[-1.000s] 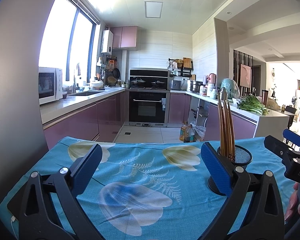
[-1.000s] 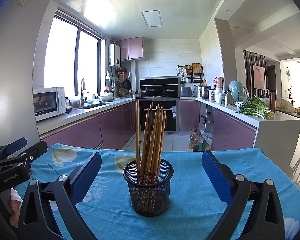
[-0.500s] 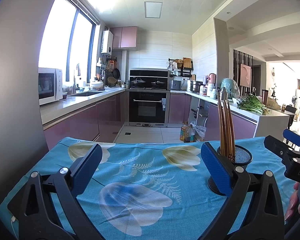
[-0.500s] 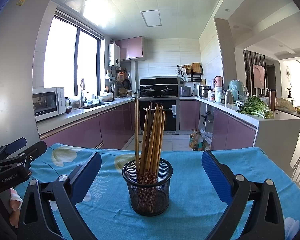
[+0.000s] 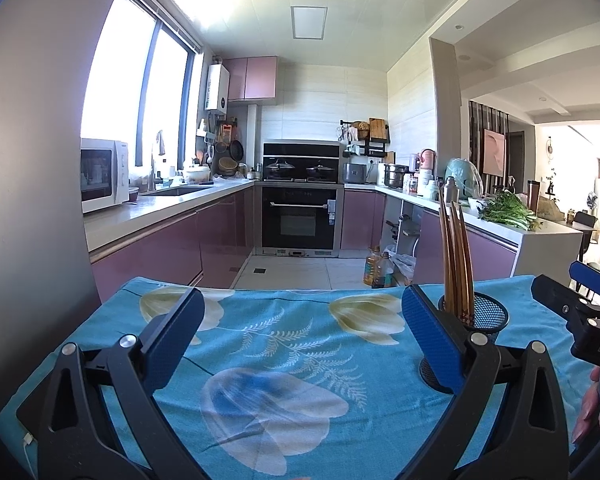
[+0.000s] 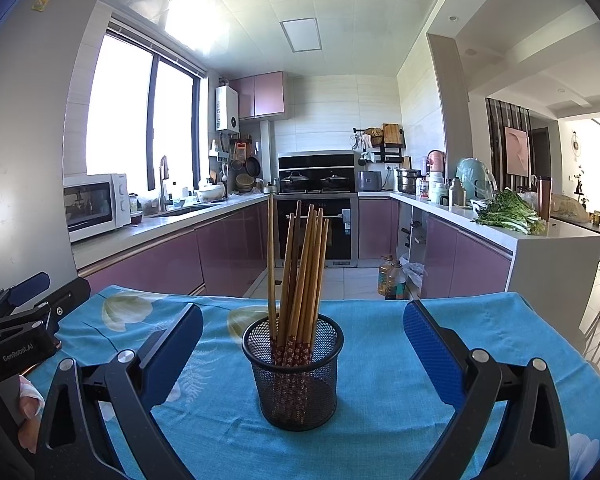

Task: Organize utensils

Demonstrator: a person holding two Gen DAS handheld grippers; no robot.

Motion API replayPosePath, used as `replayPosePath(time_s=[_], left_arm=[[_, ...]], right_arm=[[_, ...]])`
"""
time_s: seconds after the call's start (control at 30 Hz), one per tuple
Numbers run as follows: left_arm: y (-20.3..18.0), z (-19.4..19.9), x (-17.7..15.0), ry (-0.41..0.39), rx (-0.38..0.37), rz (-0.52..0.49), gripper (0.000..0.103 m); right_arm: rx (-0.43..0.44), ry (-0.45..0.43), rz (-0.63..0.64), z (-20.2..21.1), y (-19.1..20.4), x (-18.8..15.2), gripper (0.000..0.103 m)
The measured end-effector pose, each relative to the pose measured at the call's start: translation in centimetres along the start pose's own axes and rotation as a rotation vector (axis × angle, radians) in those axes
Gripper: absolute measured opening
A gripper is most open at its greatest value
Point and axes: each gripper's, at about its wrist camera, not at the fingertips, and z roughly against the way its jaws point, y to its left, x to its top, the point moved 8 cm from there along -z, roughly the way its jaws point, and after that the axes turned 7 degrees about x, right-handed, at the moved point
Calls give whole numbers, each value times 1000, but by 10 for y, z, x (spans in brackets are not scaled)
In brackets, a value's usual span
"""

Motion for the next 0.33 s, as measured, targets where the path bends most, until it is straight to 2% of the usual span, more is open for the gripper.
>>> replayPosePath(time_s=[0.07, 0.2, 0.33], left_arm=[[0, -2, -1, 10, -5, 1, 97], [4, -15, -10, 84, 0, -2, 97], [18, -41, -25, 193, 7, -14, 97]], right_arm=[[-4, 8, 1, -1, -2, -2, 97], [-44, 53, 4, -7, -21, -10, 97], [-147, 229, -49, -29, -80, -36, 97]])
